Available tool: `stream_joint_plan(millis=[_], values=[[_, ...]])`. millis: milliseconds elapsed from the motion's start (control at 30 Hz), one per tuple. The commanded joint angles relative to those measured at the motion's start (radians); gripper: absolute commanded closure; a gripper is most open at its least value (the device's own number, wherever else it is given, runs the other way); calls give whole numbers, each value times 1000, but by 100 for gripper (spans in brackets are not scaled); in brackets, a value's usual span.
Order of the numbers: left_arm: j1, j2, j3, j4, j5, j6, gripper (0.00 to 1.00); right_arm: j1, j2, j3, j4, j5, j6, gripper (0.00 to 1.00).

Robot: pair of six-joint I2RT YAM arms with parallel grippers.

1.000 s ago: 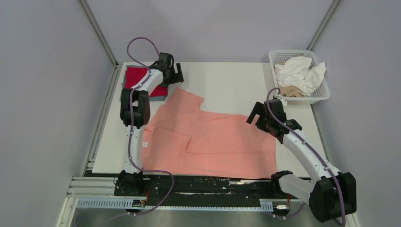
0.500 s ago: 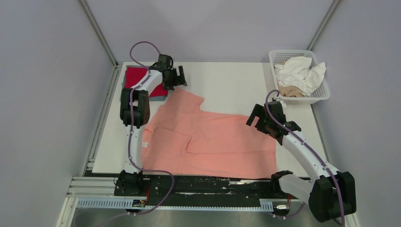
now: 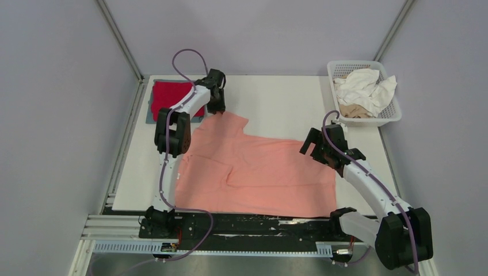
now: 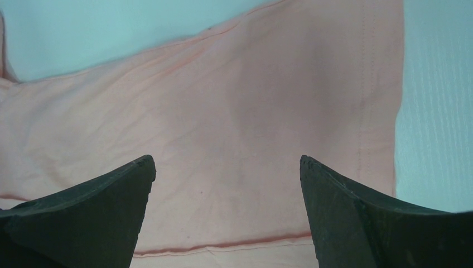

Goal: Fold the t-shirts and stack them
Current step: Grab the side of the flattened tshirt furthest away from the robot with both arms

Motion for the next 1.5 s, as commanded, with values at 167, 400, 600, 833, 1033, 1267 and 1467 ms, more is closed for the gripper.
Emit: stream_joint_plan(millis=[167, 400, 600, 833, 1033, 1267, 1467], values=[[-22, 44, 21, -119, -41, -5, 85, -20, 16, 14, 41, 60, -11, 0], [-21, -23, -51, -10, -25, 37, 100, -80, 129, 112, 41, 225, 30, 0], [-17, -98, -151, 83, -68, 53, 100, -117, 325, 247, 29, 368, 59, 5], [-6, -115, -159, 107, -68, 58, 100, -123, 582, 417, -40, 512, 98, 7], [5, -123, -180, 116, -64, 52, 100, -123, 716, 467, -79, 518, 128, 9], [14, -141, -214, 133, -59, 48, 100, -122, 725, 431, -128, 536, 143, 16], [18, -148, -223, 141, -53, 42, 100, -122, 682, 390, -152, 568, 172, 35]])
